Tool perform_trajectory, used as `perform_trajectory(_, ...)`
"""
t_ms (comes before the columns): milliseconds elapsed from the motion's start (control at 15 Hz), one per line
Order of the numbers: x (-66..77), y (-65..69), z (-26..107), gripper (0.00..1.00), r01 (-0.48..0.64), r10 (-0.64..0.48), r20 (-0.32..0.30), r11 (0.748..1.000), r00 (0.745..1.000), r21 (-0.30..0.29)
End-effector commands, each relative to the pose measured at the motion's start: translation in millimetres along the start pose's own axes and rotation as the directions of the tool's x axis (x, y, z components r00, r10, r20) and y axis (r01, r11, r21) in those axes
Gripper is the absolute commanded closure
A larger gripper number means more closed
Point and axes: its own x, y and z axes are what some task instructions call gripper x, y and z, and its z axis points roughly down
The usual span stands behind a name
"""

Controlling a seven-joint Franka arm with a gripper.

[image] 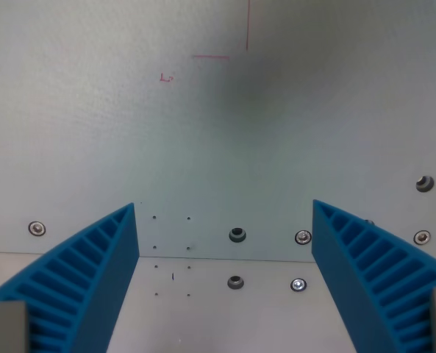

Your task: Move in base positive z

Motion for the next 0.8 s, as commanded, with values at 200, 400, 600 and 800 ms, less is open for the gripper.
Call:
perform_trajectory(200,-0.6,0.0,-17.1,0.00,0.000,0.000,-0.005,1.000,1.000,-0.001)
perform_trajectory(400,-0.7,0.1,-32.1,0.00,0.000,0.000,-0.005,1.000,1.000,-0.001)
perform_trajectory(600,-0.5,0.2,-47.1,0.00,0.000,0.000,-0.005,1.000,1.000,-0.001)
perform_trajectory(800,-0.2,0.3,-62.1,0.00,0.000,0.000,-0.005,1.000,1.000,-0.001)
